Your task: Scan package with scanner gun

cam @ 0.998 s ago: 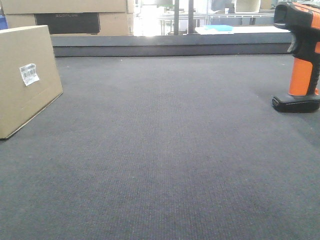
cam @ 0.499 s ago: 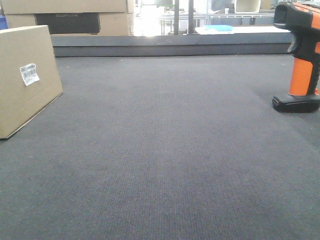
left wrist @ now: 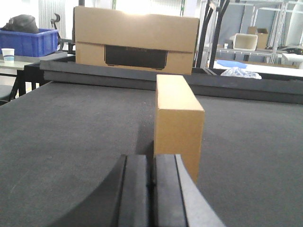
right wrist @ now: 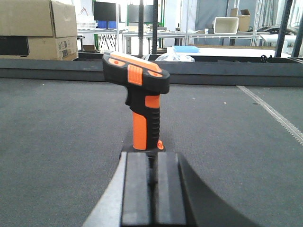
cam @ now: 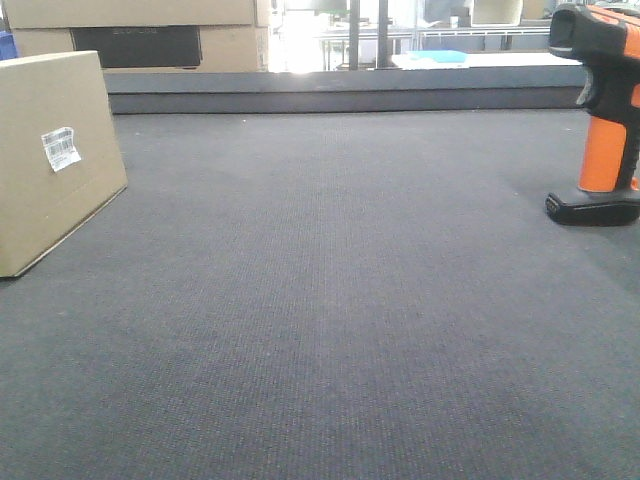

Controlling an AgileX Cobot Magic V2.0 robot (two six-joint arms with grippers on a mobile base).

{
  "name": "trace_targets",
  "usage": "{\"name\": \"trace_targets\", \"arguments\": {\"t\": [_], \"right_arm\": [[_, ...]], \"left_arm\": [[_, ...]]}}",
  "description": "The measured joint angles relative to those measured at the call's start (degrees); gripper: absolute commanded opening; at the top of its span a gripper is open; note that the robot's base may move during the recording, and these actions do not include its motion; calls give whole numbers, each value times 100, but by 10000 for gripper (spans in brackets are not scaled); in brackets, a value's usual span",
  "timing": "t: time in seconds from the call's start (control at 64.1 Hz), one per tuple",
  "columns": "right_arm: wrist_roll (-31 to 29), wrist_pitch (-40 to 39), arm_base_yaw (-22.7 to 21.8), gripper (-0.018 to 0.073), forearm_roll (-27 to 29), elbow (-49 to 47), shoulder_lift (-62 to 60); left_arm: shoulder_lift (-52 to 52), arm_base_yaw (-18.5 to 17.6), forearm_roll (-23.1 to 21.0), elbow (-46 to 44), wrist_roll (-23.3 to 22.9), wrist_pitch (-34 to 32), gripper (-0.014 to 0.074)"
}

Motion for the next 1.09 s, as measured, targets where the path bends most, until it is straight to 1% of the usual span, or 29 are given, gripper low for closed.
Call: {"name": "trace_targets", "arguments": {"t": [0.047, 0.125, 0.25, 0.374, 1.092], "right_arm": [[0, 2, 0, -162, 0, 0, 0], [0, -12, 0, -162, 0, 10, 0], [0, -23, 0, -162, 0, 10, 0], [0, -23, 0, -162, 0, 10, 0], [0, -32, 0, -162, 0, 10, 0]], "left_arm": [[-5, 0, 0, 17, 112, -3, -111], [-14, 0, -129, 17, 382, -24, -111], [-14, 0, -212, 22, 526, -63, -111], [-14, 0, -236, 22, 590, -63, -111], [-14, 0, -239, 22, 590, -94, -111]]}}
